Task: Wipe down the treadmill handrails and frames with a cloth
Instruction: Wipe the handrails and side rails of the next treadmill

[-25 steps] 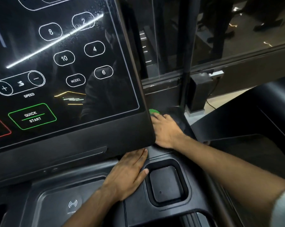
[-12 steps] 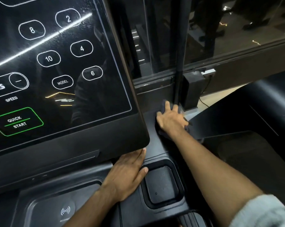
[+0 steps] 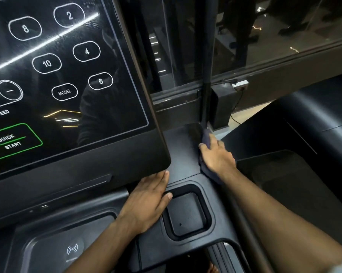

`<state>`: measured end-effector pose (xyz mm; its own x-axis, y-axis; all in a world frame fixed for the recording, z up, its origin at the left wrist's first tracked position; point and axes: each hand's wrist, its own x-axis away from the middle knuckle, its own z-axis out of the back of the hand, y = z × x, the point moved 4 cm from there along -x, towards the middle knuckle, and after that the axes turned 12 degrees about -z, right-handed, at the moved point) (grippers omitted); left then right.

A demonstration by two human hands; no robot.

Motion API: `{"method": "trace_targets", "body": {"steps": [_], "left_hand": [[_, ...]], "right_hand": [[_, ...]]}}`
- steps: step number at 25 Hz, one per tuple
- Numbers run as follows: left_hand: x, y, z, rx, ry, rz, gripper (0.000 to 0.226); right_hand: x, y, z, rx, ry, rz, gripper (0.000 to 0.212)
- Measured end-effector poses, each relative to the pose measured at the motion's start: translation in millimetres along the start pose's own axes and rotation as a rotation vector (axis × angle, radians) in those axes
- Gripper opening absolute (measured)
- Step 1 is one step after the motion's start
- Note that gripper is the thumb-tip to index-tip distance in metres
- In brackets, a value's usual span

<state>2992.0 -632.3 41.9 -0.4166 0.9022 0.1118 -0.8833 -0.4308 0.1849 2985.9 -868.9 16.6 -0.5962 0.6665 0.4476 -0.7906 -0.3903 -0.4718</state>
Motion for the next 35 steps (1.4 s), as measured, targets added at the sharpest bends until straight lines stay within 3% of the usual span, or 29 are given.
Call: {"method": "trace_targets", "body": {"steps": [1,3,5,8,10,12,16,20,23,24,28,32,35], "left_hand": [[1,1,1,0.003,0.000,0.011,0.074],[2,3,2,0.010,0.000,0.018,0.075],[5,3,-2,-0.005,-0.014,0.006,0.075],[10,4,-3,0.001,-0.029,0.031,0.074],[13,6,-3,0.009,-0.028,0.044,0.076],[17,7,-5,-0.003,-0.046,0.034,0.078],[20,9,-5,0.006,-0.041,0.045,0.081],[22,13,-6,0.001,-0.049,0.038,0.085],[25,14,-6,0.001,-0.056,0.031,0.086],[27,13,-6,0.010,-0.059,0.031,0.086],[39,11,-7,0.015,-0.072,0.018,0.084],[43,9,-6,0.037,-0.077,0.021,0.086],[52,6,-5,0.069,-0.061,0.041,0.085]], "right_hand": [[8,6,-1,0.061,0.023,-0.047,0.058],[46,14,-20,0.147,0.220,0.147,0.064],[56,28,-27,0.145,0.117,0.330,0.066],[39,41,-2,0.058,0.040,0.078,0.067],[68,45,-16,0.177,0.158,0.248,0.069],[92,49,-23,0.253,0.109,0.491,0.070],[86,58,-4,0.232,0.019,0.241,0.074],[132,85,-18,0.368,-0.051,0.509,0.077],[108,94,6,0.203,-0.047,0.211,0.079],[113,96,4,0.245,-0.031,0.222,0.082],[174,107,-15,0.674,-0.065,0.730,0.091],[184,76,-5,0.938,-0.077,0.756,0.076],[208,46,-15,0.917,-0.091,0.812,0.063]]}}
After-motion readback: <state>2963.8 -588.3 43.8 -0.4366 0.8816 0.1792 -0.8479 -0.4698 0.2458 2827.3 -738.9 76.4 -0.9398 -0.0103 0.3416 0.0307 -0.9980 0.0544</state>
